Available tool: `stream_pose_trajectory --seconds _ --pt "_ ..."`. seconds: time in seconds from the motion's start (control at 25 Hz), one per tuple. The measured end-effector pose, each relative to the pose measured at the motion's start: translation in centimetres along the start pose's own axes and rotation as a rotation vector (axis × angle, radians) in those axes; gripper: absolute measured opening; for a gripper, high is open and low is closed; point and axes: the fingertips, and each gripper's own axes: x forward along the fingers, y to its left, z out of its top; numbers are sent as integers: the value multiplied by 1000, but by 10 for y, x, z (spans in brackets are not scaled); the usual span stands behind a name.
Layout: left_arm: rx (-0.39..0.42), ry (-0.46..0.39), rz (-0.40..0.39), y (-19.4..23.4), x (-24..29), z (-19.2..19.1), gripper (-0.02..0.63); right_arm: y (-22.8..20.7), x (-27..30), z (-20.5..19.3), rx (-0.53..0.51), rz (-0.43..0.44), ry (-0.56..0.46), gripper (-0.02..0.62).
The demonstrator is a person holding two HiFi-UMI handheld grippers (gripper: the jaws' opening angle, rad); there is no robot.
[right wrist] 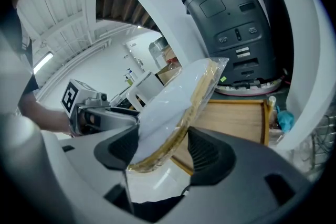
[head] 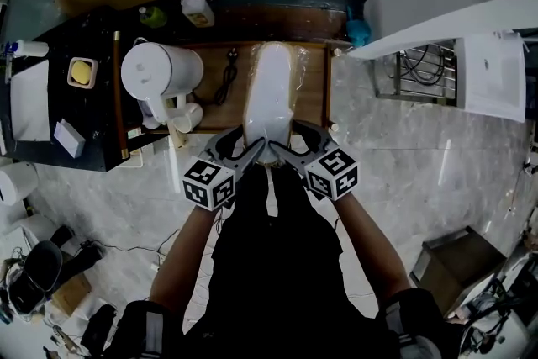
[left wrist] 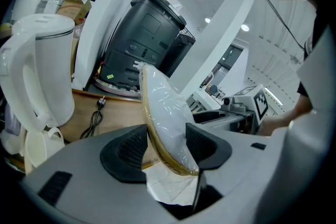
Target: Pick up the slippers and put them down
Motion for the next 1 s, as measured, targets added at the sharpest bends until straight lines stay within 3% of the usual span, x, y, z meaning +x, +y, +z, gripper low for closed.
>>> stream_pose_trajectory --seconds 1.0 --pt "-18 63 3 48 54 -44 232 -50 46 -45 7 -26 66 299"
